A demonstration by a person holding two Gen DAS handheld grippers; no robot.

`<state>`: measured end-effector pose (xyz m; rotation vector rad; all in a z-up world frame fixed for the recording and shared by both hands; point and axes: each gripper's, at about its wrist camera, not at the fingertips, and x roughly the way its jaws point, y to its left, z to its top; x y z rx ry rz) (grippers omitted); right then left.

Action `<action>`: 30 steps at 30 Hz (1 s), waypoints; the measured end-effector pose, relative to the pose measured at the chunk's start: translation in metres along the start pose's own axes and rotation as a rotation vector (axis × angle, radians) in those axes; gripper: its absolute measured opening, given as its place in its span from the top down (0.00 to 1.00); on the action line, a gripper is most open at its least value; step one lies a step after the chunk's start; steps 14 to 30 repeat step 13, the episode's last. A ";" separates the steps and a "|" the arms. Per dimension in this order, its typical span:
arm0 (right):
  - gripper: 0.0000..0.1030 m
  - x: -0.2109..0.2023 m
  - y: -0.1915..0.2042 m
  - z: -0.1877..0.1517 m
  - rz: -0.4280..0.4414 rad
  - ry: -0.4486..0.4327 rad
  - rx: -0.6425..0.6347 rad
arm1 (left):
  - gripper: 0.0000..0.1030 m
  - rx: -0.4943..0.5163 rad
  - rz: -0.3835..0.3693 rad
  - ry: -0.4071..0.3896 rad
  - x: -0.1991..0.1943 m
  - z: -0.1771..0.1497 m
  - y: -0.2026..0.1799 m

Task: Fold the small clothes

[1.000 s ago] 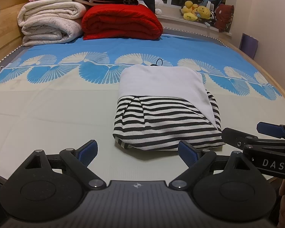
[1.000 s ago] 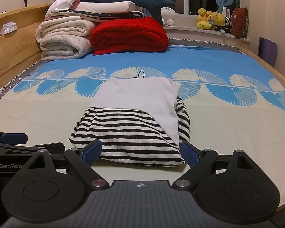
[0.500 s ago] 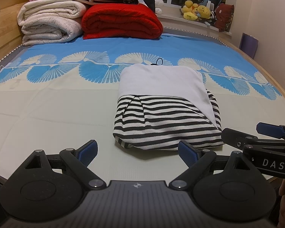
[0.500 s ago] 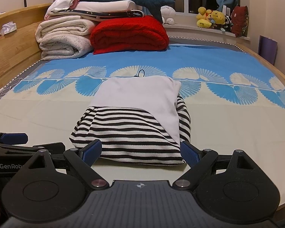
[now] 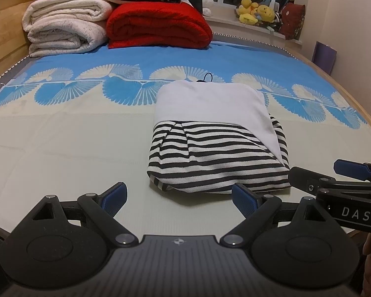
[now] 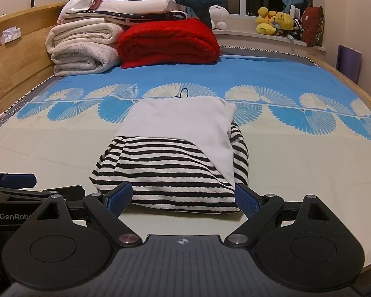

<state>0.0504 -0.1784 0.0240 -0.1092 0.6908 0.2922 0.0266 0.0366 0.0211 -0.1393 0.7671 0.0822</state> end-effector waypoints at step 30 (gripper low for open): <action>0.13 0.001 -0.001 0.000 -0.001 0.007 0.000 | 0.09 0.000 -0.004 0.008 0.002 -0.001 0.002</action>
